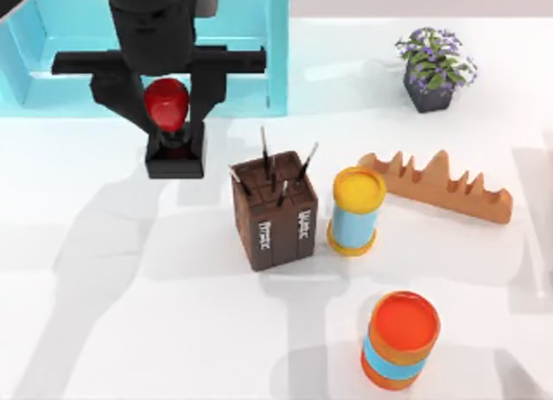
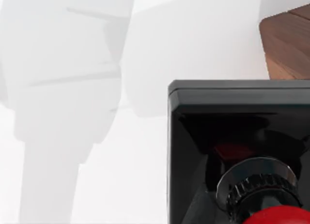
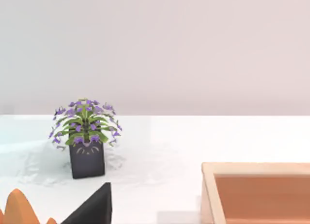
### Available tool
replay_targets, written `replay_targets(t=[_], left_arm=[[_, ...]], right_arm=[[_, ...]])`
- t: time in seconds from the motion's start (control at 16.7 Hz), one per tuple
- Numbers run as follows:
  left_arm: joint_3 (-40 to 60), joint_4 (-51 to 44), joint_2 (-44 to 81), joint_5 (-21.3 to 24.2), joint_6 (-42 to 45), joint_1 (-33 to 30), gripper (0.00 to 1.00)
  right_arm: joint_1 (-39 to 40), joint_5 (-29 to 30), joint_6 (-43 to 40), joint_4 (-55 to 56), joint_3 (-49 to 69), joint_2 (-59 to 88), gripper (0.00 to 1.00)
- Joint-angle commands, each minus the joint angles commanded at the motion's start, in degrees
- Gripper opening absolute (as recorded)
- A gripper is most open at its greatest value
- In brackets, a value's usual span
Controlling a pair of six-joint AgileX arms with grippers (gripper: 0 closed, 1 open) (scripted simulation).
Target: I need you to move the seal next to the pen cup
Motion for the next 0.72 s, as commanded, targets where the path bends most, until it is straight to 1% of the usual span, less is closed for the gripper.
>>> replay_targets(t=[0.42,0.66,0.72], left_arm=[[-4.43,3.56,-0.66,-0.04,-0.11,-0.19,0.0],[-4.63,3.76,-0.71,-0.06,-0.11,-0.2,0.0],[-4.63,3.76,-0.71,-0.06,-0.11,-0.2,0.08]], right_arm=[[0.0,0.0,0.0,0.0,0.0,0.0,1.0],[0.0,0.0,0.0,0.0,0.0,0.0,1.0],[0.0,0.0,0.0,0.0,0.0,0.0,1.0]])
